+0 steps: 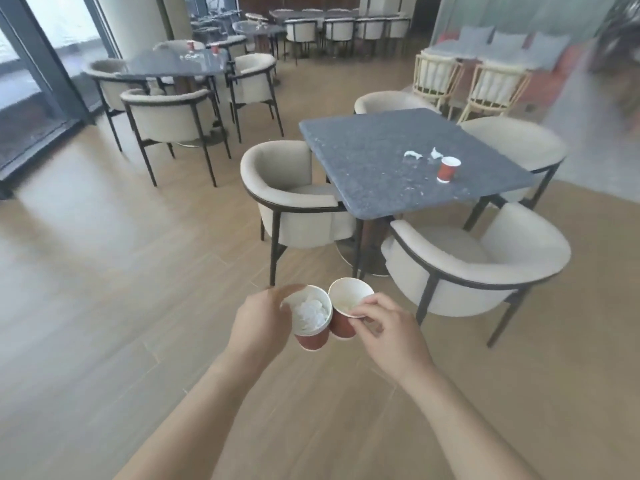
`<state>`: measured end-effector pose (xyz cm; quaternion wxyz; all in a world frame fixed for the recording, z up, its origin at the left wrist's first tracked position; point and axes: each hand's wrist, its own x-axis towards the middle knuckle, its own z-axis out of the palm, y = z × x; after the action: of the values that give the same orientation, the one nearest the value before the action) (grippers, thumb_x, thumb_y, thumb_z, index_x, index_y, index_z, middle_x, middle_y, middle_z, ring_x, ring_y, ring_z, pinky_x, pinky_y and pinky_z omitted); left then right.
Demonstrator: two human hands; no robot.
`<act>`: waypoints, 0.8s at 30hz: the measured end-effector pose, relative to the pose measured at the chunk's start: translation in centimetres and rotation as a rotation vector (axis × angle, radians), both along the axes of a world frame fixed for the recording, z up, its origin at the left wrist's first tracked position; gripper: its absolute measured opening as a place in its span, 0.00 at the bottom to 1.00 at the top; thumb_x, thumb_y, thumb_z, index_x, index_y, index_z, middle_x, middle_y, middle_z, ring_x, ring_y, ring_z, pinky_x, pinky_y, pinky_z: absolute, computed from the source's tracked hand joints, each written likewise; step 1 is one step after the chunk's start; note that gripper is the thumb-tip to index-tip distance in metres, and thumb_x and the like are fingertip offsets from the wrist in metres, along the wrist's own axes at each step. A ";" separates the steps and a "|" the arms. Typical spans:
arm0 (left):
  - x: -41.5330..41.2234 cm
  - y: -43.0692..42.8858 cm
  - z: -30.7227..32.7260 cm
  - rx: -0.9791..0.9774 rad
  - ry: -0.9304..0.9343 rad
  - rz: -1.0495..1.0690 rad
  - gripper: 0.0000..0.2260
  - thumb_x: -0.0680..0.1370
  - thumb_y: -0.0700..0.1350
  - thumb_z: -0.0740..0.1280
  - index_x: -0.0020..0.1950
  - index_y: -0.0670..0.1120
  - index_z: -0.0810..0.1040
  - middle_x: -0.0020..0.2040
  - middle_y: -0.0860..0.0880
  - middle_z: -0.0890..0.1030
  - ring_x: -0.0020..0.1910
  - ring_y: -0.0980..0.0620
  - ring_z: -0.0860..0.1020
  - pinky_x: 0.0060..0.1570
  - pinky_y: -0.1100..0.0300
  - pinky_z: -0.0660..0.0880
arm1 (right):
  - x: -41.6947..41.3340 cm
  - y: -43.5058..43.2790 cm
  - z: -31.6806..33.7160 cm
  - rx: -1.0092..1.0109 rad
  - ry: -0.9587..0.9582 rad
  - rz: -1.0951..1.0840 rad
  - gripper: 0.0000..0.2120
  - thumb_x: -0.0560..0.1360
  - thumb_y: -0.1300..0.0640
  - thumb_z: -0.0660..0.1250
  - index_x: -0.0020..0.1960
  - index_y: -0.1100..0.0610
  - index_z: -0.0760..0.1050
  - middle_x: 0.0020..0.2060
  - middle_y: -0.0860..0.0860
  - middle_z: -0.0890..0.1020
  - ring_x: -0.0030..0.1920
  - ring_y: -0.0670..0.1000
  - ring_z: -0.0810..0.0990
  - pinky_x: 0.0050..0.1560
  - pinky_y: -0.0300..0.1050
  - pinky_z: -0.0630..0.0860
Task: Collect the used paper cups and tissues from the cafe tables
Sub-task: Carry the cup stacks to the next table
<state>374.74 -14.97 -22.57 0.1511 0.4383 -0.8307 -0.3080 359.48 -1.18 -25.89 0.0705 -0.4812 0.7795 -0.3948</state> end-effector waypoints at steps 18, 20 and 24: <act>-35.8 12.0 -1.9 -0.065 0.042 -0.459 0.21 0.77 0.38 0.56 0.63 0.58 0.75 0.60 0.50 0.77 0.56 0.50 0.76 0.48 0.63 0.68 | -27.9 17.5 -1.8 -0.029 -0.013 -0.449 0.06 0.70 0.62 0.71 0.43 0.52 0.81 0.42 0.39 0.76 0.38 0.35 0.75 0.37 0.25 0.67; -39.3 13.4 -2.1 -0.052 0.049 -0.515 0.21 0.76 0.38 0.56 0.62 0.58 0.76 0.60 0.52 0.78 0.56 0.52 0.76 0.49 0.64 0.68 | -30.7 19.2 -2.1 -0.026 -0.009 -0.495 0.06 0.70 0.62 0.71 0.43 0.52 0.81 0.42 0.40 0.77 0.36 0.34 0.75 0.38 0.24 0.67; -45.3 14.2 -2.5 -0.069 0.032 -0.559 0.21 0.75 0.37 0.56 0.61 0.58 0.77 0.58 0.53 0.80 0.57 0.52 0.75 0.52 0.60 0.72 | -35.8 19.9 -2.7 -0.027 -0.041 -0.530 0.04 0.71 0.61 0.70 0.45 0.54 0.81 0.44 0.44 0.79 0.35 0.36 0.74 0.39 0.32 0.70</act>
<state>329.40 -0.79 -25.11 0.0885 0.1819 -0.9269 -0.3160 323.72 18.70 -28.63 -0.0260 -0.2530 0.8713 -0.4196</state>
